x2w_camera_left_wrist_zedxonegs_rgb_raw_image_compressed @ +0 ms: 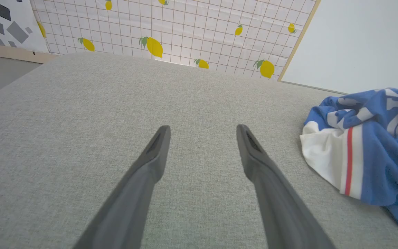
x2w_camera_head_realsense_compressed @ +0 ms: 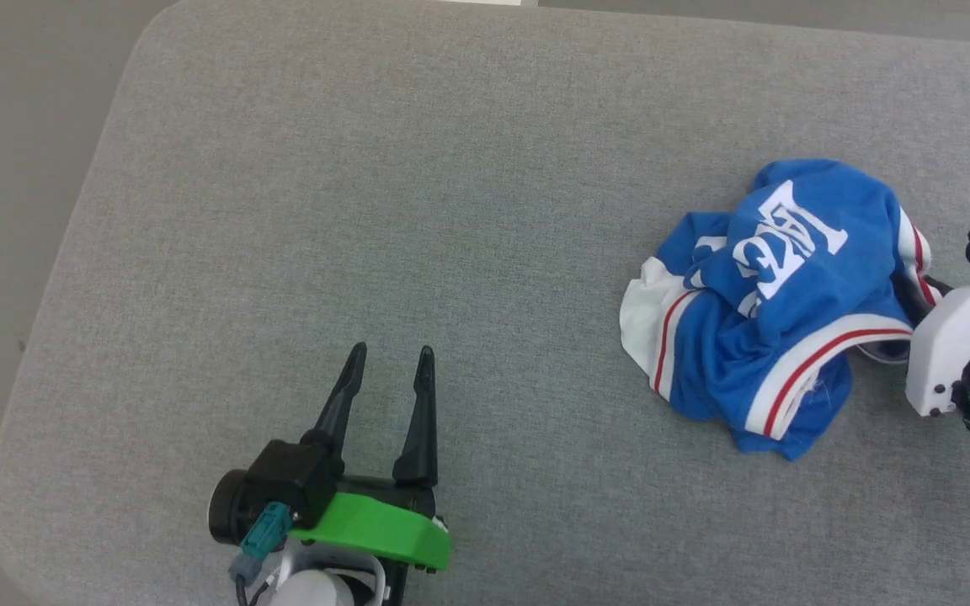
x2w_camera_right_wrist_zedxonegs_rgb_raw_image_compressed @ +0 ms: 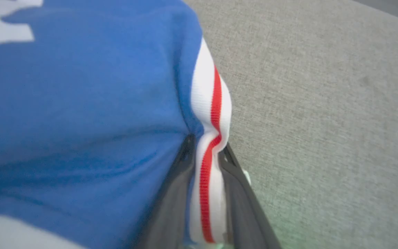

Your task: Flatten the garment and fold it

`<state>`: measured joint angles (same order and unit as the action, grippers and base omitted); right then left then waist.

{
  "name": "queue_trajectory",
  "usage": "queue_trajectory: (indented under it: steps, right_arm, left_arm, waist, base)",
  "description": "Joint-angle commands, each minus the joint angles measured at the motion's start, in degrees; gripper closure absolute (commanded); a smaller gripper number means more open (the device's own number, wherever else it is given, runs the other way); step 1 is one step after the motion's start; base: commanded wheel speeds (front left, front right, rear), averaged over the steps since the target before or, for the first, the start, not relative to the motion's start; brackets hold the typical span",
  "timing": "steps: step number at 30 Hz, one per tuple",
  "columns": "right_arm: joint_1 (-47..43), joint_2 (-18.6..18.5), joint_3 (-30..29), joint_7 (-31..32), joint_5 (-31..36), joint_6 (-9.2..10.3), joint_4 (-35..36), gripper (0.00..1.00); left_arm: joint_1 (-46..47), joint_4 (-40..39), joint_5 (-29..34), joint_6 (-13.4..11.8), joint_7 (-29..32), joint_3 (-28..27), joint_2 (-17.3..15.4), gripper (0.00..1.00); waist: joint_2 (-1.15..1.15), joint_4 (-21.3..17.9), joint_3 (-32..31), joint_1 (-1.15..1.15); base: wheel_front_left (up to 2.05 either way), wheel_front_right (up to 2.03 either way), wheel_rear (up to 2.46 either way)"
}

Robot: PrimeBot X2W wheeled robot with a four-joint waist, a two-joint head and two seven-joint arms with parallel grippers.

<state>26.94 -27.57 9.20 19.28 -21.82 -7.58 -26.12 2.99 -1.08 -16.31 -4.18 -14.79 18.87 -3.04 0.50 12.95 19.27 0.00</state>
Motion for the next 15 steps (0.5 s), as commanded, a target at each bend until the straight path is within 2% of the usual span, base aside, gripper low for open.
queue_trajectory:
  steps: [1,4,9,12,15]
  right_arm:
    - [-0.2,0.5,0.0,-1.1,-0.3,0.09,-1.3,1.00]
    - [0.9,-0.9,-1.4,-4.1,0.7,0.09,0.1,1.00]
    - [2.0,-5.1,-6.0,-7.2,6.0,0.09,5.1,1.00]
    - [0.1,-7.8,-9.3,-6.5,10.8,0.09,9.3,1.00]
    - [-5.2,-7.9,-14.2,-4.0,13.6,0.09,12.8,1.00]
  left_arm:
    - [0.5,0.1,-0.5,-0.3,-0.2,-0.1,0.2,0.00]
    - [0.0,0.6,-0.6,-0.3,-0.2,-0.4,0.2,0.00]
    - [-1.0,1.0,-0.5,-0.1,-0.2,-1.2,0.2,0.00]
    - [-1.4,1.0,-0.3,0.0,-0.2,-1.6,0.2,0.00]
    - [-1.9,1.2,-0.3,0.2,-0.2,-1.7,0.2,0.00]
  waist:
    - [-0.50,-0.8,-1.0,0.00]
    - [-0.50,-2.2,-2.8,0.00]
    - [-0.50,-4.9,-5.7,0.00]
    - [-0.50,-6.2,-6.3,0.00]
    - [-0.50,-7.2,-6.2,0.00]
  base:
    - [0.00,0.00,0.00]
    - [0.00,0.00,0.00]
    - [0.00,0.00,0.00]
    - [0.00,0.00,0.00]
    - [0.00,0.00,0.00]
